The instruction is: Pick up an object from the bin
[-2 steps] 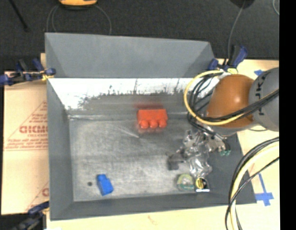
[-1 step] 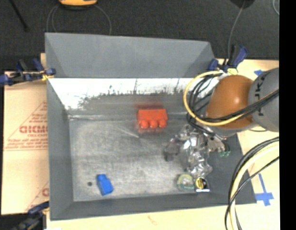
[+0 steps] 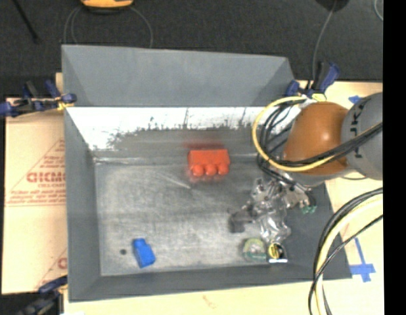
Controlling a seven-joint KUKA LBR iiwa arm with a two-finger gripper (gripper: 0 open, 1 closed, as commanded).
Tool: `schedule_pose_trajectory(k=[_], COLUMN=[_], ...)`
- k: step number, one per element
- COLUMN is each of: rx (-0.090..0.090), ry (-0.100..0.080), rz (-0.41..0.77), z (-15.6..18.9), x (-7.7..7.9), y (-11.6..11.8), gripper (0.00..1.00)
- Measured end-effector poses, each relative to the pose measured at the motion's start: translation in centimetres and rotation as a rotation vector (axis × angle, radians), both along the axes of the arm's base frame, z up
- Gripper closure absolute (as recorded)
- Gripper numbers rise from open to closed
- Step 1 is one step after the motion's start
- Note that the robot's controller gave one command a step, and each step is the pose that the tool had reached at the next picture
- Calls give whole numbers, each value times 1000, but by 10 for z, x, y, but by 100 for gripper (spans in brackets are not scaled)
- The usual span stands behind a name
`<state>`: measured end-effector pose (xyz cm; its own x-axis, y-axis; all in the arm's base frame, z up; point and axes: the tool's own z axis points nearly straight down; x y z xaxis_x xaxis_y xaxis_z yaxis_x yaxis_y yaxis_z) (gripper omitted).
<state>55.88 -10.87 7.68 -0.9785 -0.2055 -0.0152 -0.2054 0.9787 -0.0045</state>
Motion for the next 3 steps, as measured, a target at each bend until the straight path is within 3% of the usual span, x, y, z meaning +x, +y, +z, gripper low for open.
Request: schedule_pose_trajectory(k=[1,2,3], rx=[2,0,2], ry=[4,0,4], rz=[-1,-1,-1], z=[-2,0,-2], x=[-1,0,-1], y=[1,0,1], gripper=[0,100,0])
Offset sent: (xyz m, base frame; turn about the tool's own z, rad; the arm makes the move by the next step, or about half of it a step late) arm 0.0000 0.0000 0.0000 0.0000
